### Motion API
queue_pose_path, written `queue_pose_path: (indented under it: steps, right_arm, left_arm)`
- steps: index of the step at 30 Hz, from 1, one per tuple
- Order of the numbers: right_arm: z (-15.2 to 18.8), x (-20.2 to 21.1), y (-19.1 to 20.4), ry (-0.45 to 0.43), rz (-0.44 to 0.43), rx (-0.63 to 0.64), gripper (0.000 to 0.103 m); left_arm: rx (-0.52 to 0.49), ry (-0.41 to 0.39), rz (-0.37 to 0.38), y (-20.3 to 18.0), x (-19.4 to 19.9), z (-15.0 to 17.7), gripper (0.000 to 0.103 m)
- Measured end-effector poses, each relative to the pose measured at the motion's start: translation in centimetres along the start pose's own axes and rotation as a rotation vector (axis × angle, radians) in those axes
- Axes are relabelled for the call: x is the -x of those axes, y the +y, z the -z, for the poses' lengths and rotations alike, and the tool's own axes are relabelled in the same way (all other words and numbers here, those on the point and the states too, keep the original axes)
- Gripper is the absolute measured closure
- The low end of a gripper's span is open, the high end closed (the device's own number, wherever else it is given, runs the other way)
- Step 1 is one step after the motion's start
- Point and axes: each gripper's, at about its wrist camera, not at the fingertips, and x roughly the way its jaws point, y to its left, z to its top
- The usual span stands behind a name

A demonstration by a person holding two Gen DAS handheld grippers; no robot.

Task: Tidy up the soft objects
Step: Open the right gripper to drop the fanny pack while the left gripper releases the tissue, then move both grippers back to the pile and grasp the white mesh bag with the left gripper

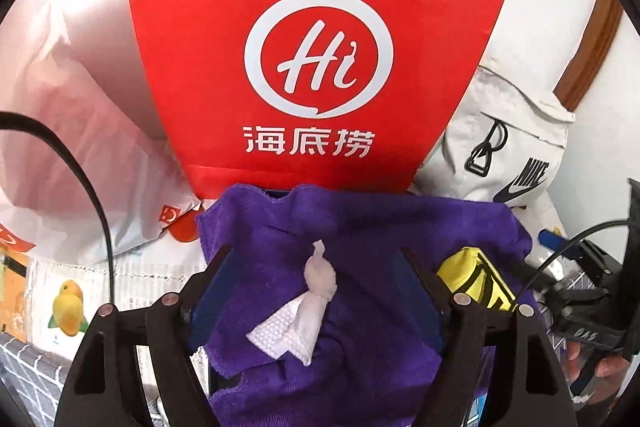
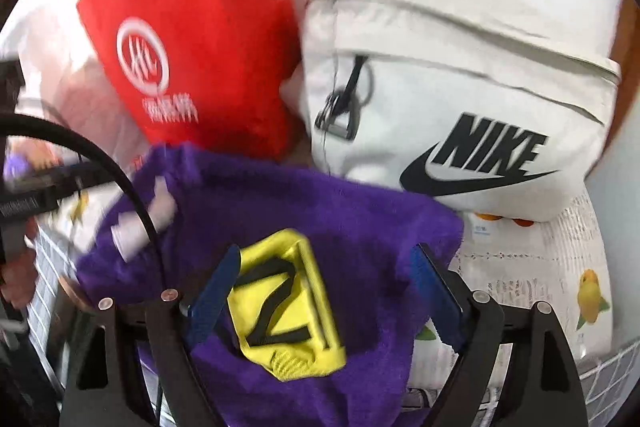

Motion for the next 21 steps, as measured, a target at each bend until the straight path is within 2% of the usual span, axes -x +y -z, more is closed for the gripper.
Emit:
queue_pose_path:
  steps: [2,3,6,8,9,12,15,21]
  right_arm:
    - [0.0,0.9,-0.2,-0.048,-0.009,-0.038,0.017]
    - [-0.1,1.3,-0.3,-0.044,-0.006,-0.053,0.017]
    - [0.1,1.6,0.0,0.013,0.000,-0.033,0.017]
    - [0.6,1.3,0.7,0.049,0.061,-0.030,0.017]
    - [0.8,1.3,0.7,0.071,0.065,-0.036,0.017]
    - [1.6,1.4,0.1,0.130,0.037,-0.090,0.017]
    - [2.2,2.4,-0.3,0.154,0.062,-0.142,0.017]
    - [4.4,6.1,-0.4,0.077,-0.096,-0.238,0.017]
  left_arm:
    - [-0.005,0.010,0.000,-0.3,-0.1,-0.1,0.026]
    - [-0.004,0.010,-0.002,-0.3,0.1,-0.1,0.026]
    - [-0.003,0.005,0.002,-0.3,0.6,0.0,0.027]
    - [0.001,-0.009,0.017,-0.2,1.1,0.1,0.027]
    - [0.000,-0.023,0.017,-0.3,1.6,0.1,0.027]
    - [0.010,-0.051,0.043,-0.4,3.0,0.2,0.026]
    - [0.018,-0.083,0.073,-0.6,4.3,0.2,0.026]
    - [0.006,-0.157,0.104,-0.9,6.9,0.4,0.025]
